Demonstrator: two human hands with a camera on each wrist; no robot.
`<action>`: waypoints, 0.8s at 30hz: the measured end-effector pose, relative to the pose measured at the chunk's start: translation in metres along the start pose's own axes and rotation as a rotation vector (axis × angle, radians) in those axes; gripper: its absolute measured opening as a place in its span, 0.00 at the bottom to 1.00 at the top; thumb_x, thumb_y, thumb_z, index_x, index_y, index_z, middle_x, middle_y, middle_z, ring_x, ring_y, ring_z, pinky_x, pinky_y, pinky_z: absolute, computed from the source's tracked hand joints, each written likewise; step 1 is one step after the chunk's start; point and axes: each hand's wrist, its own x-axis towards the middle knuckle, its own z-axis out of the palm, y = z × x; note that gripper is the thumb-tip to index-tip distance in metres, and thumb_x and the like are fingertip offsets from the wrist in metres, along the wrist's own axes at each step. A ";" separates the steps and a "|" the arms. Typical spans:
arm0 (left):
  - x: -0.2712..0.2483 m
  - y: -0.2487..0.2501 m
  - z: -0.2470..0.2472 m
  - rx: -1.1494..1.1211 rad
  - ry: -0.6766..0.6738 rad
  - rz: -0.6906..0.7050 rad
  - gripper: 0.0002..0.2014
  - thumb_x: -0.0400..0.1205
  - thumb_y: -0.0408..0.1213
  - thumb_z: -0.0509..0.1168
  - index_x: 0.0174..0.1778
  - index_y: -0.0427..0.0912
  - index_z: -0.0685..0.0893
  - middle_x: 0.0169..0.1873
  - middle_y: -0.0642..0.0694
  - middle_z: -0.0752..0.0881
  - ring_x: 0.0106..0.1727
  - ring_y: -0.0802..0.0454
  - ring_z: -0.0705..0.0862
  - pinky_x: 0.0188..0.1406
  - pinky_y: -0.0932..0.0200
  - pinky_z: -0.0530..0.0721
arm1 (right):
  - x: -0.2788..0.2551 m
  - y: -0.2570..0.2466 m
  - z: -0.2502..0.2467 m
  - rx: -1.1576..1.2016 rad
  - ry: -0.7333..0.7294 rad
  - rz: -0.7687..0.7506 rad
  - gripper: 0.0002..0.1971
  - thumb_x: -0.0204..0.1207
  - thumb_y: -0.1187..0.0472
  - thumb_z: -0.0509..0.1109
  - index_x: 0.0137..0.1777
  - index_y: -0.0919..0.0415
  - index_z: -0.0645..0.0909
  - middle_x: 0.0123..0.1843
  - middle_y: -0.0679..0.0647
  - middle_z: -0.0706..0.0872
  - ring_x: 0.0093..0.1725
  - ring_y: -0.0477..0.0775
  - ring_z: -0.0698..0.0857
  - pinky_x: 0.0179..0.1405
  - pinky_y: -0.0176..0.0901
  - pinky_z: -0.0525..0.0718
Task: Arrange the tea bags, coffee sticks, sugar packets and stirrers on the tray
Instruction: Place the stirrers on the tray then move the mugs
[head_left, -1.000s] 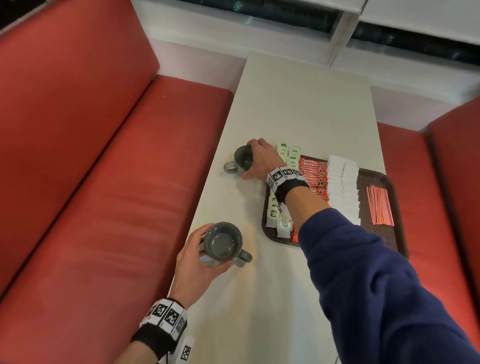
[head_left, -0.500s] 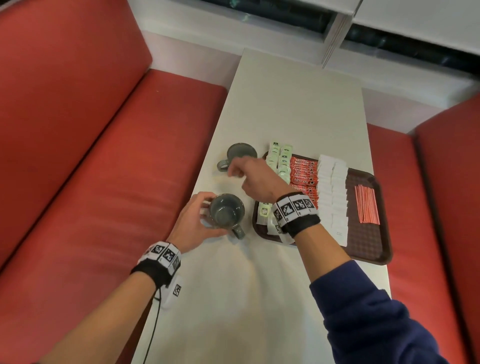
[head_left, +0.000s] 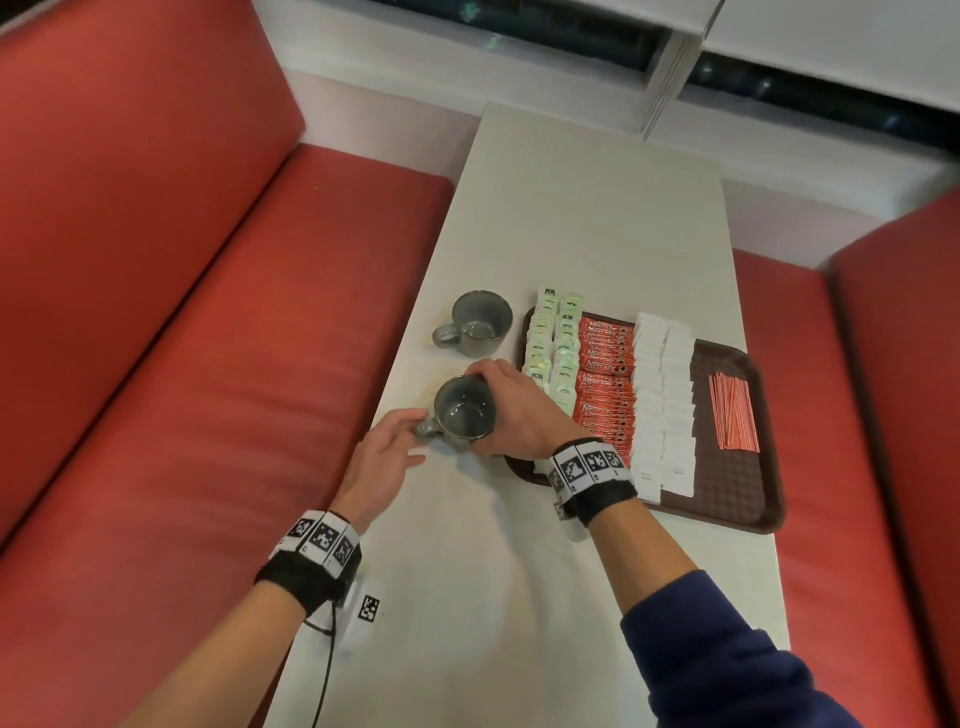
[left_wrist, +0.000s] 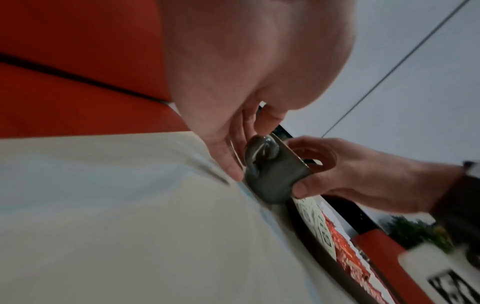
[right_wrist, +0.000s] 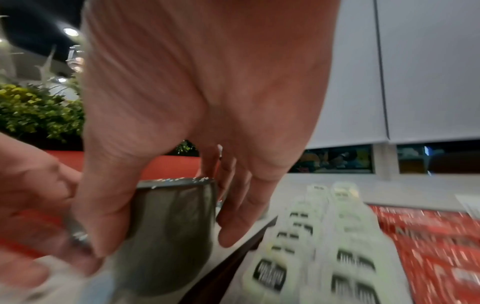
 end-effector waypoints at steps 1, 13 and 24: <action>0.004 0.003 0.002 -0.041 0.016 -0.007 0.18 0.94 0.27 0.57 0.67 0.49 0.88 0.66 0.44 0.91 0.68 0.46 0.91 0.64 0.49 0.90 | -0.003 0.000 0.005 0.053 0.049 0.036 0.50 0.60 0.51 0.94 0.79 0.52 0.70 0.75 0.53 0.82 0.70 0.58 0.85 0.69 0.53 0.87; 0.015 0.016 0.015 -0.114 0.115 0.021 0.15 0.93 0.31 0.64 0.61 0.57 0.90 0.64 0.49 0.93 0.68 0.54 0.91 0.74 0.47 0.88 | 0.003 -0.002 0.017 0.351 0.352 0.254 0.46 0.61 0.56 0.96 0.78 0.57 0.76 0.68 0.50 0.89 0.62 0.50 0.87 0.58 0.37 0.80; 0.011 0.010 0.018 -0.045 0.109 0.004 0.16 0.93 0.33 0.65 0.71 0.53 0.89 0.64 0.54 0.93 0.66 0.58 0.91 0.76 0.44 0.87 | 0.000 -0.006 0.016 0.351 0.353 0.264 0.45 0.63 0.57 0.95 0.79 0.58 0.77 0.70 0.52 0.90 0.65 0.54 0.89 0.61 0.40 0.82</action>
